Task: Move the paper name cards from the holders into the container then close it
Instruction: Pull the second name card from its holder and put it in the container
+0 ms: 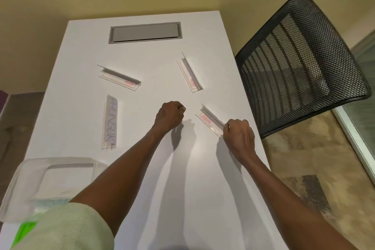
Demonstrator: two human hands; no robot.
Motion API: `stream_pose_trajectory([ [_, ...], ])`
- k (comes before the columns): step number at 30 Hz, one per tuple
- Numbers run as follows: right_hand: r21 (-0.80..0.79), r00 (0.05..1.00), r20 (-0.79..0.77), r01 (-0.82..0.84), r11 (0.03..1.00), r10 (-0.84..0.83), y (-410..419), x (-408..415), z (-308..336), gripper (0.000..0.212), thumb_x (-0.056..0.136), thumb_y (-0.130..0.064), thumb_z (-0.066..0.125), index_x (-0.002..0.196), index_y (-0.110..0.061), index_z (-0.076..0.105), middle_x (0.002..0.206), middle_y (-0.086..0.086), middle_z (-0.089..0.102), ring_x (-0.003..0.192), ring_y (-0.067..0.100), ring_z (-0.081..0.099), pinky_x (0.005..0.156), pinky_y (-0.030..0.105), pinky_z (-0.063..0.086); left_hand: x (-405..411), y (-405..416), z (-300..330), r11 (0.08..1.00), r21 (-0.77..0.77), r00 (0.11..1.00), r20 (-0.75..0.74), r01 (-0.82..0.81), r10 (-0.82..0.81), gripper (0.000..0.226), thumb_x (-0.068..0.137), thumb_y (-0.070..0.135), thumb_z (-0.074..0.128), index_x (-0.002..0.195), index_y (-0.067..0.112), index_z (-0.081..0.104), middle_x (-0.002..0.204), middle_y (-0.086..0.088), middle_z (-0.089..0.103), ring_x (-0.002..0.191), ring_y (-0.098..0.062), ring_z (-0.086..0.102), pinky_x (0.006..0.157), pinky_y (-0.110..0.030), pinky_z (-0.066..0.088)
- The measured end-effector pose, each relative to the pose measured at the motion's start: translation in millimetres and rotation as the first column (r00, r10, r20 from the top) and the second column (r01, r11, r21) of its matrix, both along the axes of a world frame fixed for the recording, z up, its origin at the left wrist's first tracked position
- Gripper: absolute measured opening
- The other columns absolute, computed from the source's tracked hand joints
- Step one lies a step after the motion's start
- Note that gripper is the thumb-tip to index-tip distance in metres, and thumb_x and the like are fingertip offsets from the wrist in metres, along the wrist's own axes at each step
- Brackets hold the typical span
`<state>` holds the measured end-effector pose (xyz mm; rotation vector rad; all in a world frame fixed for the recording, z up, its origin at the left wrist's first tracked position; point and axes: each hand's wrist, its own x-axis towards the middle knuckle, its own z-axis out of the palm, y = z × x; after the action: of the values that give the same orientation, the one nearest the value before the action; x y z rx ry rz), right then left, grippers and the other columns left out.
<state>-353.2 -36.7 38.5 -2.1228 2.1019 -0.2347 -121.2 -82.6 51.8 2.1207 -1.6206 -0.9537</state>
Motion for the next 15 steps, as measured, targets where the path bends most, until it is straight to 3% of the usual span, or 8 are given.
stream_pose_trajectory([
  [4,0.031,0.991,0.062,0.121,0.992,-0.123,-14,-18,-8,0.031,0.092,-0.01,0.046,0.061,-0.009,0.047,0.067,0.012,0.059,0.072,0.031,0.056,0.058,0.031,0.03,-15,-21,-6,1.0,0.01,1.0,0.013,0.021,-0.021,0.027,0.091,0.013,0.04,0.096,0.012,0.067,0.101,-0.005,0.068,0.089,-0.028,0.065,0.081,-0.034,0.051],
  [9,0.19,0.94,0.118,0.296,0.936,-0.321,-26,-42,-24,0.033,0.094,-0.019,0.042,0.077,0.001,0.062,0.081,0.018,0.067,0.077,0.033,0.062,0.059,0.03,0.038,-36,-48,-14,0.998,0.022,0.996,0.064,0.059,-0.06,0.027,0.091,0.005,0.04,0.097,0.003,0.066,0.105,-0.011,0.067,0.098,-0.032,0.061,0.08,-0.034,0.048],
  [12,0.285,0.906,0.097,0.371,0.884,-0.411,-30,-50,-30,0.031,0.091,-0.022,0.046,0.087,0.002,0.065,0.091,0.02,0.068,0.074,0.033,0.058,0.06,0.029,0.037,-47,-62,-20,0.995,0.035,0.989,0.111,0.09,-0.094,0.027,0.097,0.013,0.041,0.1,0.0,0.065,0.107,-0.016,0.066,0.102,-0.036,0.06,0.08,-0.037,0.047],
  [15,0.422,0.845,0.114,0.434,0.796,-0.522,-37,-56,-38,0.029,0.087,-0.024,0.051,0.092,0.002,0.064,0.096,0.02,0.068,0.071,0.029,0.051,0.061,0.029,0.038,-56,-74,-26,0.995,0.077,0.988,0.138,0.066,-0.076,0.034,0.098,0.026,0.041,0.077,0.002,0.054,0.095,-0.017,0.066,0.096,-0.036,0.059,0.07,-0.033,0.042],
])
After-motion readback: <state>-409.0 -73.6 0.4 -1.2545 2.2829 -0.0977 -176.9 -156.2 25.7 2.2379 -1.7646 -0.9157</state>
